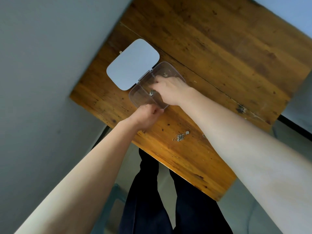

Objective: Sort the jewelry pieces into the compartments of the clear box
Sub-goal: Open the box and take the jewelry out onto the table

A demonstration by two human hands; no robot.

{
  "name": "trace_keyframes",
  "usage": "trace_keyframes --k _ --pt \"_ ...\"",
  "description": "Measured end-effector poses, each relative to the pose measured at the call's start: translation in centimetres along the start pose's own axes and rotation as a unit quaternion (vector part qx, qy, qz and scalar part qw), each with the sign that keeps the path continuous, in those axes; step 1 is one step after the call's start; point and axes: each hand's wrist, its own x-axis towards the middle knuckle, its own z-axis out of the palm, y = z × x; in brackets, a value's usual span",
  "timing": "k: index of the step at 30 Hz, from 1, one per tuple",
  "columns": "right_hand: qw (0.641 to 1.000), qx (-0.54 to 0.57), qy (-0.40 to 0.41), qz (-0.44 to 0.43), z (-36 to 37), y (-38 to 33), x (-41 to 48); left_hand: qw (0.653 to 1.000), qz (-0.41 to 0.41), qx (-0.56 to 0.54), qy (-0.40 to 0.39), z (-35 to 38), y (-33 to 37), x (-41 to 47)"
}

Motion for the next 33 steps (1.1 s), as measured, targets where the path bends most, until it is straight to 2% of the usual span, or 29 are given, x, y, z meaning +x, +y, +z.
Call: trace_keyframes --k 4,13,20,24,27,30,33 --pt "0.999 -0.035 -0.02 -0.016 0.0 -0.2 0.2 1.0 0.006 -0.015 -0.025 -0.4 -0.3 0.5" --pt "0.999 0.026 -0.005 -0.047 0.2 0.3 0.7 0.998 0.001 -0.057 0.023 0.0 -1.1 0.6" --pt "0.98 0.193 0.047 0.005 0.9 1.3 0.0 0.986 -0.009 -0.124 0.112 0.5 -1.0 -0.1" --pt "0.947 0.28 0.137 0.081 0.7 2.1 -1.3 0.984 -0.007 -0.076 0.158 0.9 -0.5 -0.7" --pt "0.894 0.372 0.203 0.145 0.2 2.6 -2.9 0.977 0.029 0.03 0.207 1.3 0.1 -1.6" --pt "0.829 0.456 0.261 0.188 0.0 3.0 -5.2 0.961 0.062 -0.015 0.269 1.1 1.0 -2.5" --pt "0.809 0.457 0.305 0.21 0.6 3.3 -8.0 0.949 0.036 -0.121 0.288 0.8 2.4 -3.3"
